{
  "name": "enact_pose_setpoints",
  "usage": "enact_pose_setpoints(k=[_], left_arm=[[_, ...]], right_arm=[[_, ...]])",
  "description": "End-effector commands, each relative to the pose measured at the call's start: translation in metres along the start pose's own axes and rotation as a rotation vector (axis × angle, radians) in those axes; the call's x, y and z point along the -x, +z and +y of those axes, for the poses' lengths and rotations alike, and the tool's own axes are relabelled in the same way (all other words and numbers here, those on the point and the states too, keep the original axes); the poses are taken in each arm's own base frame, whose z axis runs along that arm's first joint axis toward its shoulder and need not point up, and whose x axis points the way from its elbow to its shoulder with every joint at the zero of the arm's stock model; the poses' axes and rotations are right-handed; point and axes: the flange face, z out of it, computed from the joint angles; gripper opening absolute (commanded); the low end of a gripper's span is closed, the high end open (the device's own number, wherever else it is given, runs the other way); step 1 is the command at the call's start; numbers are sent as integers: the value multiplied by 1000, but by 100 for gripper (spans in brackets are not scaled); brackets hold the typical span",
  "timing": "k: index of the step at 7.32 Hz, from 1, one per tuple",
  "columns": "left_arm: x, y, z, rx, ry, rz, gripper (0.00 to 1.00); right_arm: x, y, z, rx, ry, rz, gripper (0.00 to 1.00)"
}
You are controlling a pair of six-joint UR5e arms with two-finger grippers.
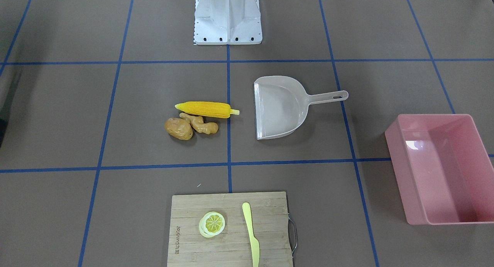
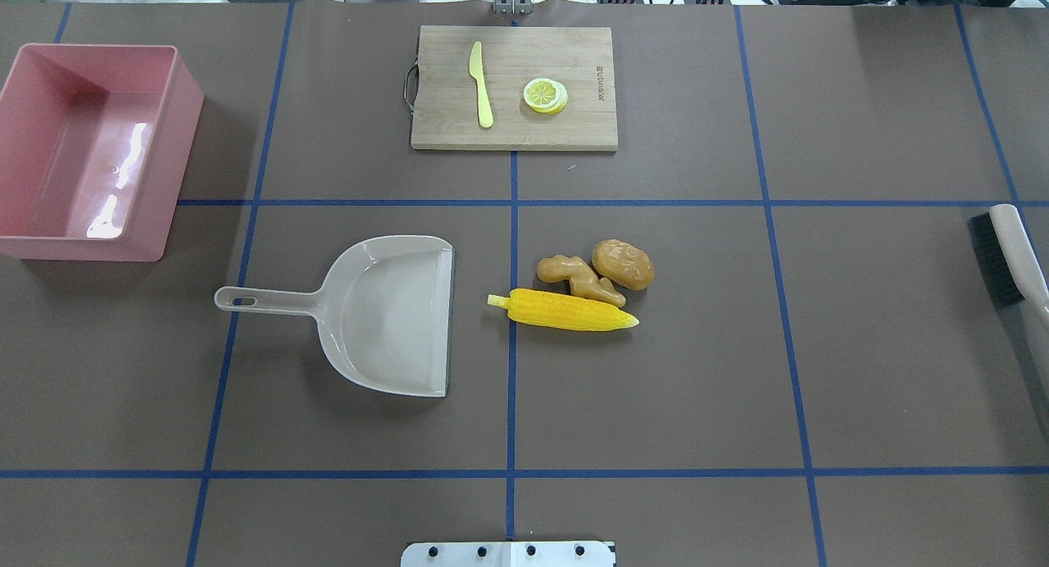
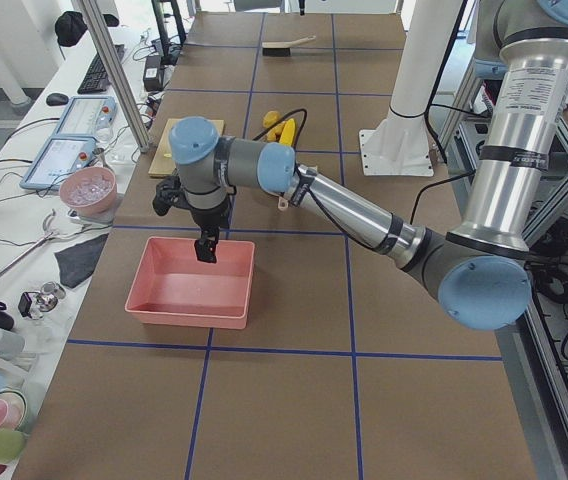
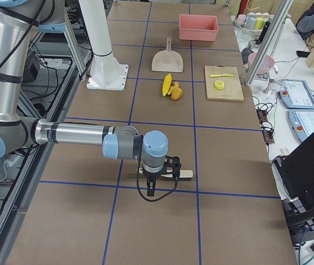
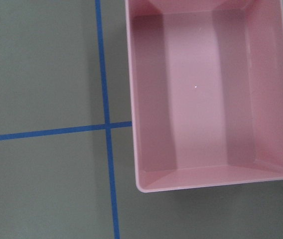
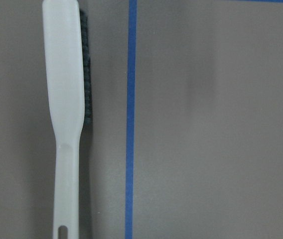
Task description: Sweep and dump trash into bin
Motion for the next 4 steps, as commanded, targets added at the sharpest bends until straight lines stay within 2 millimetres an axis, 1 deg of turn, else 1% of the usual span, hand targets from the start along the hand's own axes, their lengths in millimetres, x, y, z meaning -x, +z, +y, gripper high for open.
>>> enact_pose_setpoints(k=[1,2,3,4], left_arm=[[-126,32,-47,51,220,32,99],[-161,51,-50,82,276,45,99],[-200,81,-47,133,337,67,99],[-224,73,-43,97,404,57,99]], right_arm=[[20,17,5,48,7,8,100],[15,29,20,46,-12,8,100],[7,35,39,10,-21,1,100],[9,44,42,3,-5,-1,100]])
